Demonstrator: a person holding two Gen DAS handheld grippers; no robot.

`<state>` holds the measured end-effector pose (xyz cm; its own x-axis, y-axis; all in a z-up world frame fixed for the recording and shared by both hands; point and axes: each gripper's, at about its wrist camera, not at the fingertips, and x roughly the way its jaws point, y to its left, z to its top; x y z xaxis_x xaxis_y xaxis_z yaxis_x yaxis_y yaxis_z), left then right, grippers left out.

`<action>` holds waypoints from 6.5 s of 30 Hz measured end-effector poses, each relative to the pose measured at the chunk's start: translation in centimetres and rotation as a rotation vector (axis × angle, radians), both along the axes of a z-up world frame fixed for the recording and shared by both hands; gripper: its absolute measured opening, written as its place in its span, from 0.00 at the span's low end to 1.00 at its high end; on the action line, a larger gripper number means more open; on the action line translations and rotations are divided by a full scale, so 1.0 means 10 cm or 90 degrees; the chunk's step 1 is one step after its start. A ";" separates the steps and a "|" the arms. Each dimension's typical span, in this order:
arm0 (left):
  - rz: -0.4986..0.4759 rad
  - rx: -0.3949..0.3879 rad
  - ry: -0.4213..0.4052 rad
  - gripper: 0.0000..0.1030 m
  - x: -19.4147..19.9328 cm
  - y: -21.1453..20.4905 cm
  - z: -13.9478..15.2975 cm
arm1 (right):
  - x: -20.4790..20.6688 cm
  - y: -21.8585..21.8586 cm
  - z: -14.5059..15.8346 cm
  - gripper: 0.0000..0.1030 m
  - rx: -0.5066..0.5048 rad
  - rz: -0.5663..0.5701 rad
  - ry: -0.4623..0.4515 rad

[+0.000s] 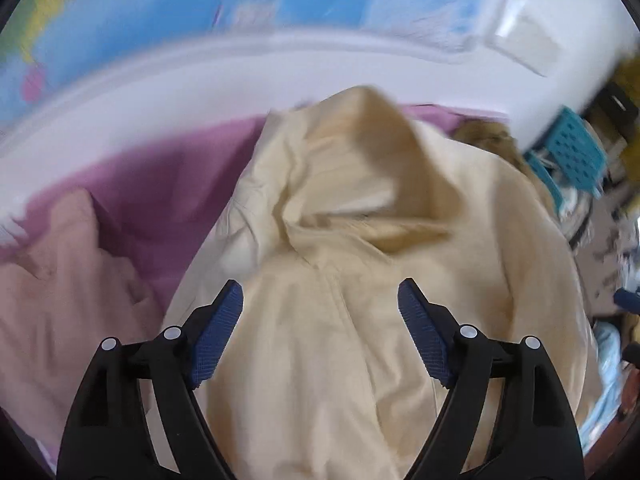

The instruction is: Fold large clothes

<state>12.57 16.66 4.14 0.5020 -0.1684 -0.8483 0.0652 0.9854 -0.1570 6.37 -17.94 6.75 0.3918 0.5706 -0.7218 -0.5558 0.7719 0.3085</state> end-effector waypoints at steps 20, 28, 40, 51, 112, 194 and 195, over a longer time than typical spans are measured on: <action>-0.345 -0.078 0.025 0.87 -2.13 -1.19 -0.42 | -0.60 -0.45 -0.44 0.03 0.068 -0.064 0.024; -0.397 -0.165 0.112 0.90 -2.19 -1.50 -0.85 | -0.52 -0.92 -0.31 0.03 0.155 -0.139 0.002; -0.387 -0.203 0.076 0.07 -2.12 -1.37 -0.56 | -0.50 -0.95 -0.40 0.03 0.195 -0.129 0.015; -0.172 -0.067 -0.048 0.15 -1.70 -0.25 0.34 | -0.45 -0.55 -0.30 0.56 0.219 -0.056 0.011; -0.097 0.096 -0.060 0.16 -0.87 0.23 -0.09 | 1.12 -0.09 -0.31 0.08 -0.035 -0.120 -0.061; 0.115 0.027 -0.030 0.13 -3.80 1.64 -0.53 | -1.37 2.83 -0.68 0.55 -0.037 0.448 -0.066; 0.121 0.014 -0.035 0.09 -3.81 1.69 -0.52 | -1.38 2.86 -0.69 0.55 -0.037 0.446 -0.063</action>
<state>-25.56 33.52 -1.10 0.5685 -0.0471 -0.8214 -0.1151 0.9840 -0.1361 -7.44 10.65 -0.10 0.0118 0.6735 -0.7391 -0.9511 0.2357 0.1996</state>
